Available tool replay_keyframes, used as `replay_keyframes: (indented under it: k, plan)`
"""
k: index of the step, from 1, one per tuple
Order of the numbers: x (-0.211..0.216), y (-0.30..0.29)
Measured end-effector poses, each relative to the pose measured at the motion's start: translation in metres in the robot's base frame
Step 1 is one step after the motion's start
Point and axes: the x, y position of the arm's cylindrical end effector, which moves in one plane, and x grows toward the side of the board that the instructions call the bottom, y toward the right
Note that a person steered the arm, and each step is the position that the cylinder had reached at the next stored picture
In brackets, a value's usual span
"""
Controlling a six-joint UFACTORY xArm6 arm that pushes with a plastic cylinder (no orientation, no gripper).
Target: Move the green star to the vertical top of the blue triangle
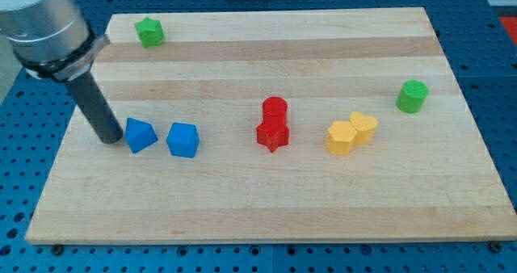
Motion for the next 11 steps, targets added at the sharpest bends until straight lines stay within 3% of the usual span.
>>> replay_keyframes:
  k: [3, 6, 8, 10, 11]
  plan:
    - [0.0, 0.052]
    - [-0.038, -0.006]
    - [-0.185, -0.007]
    - [-0.203, -0.042]
    - [-0.243, -0.049]
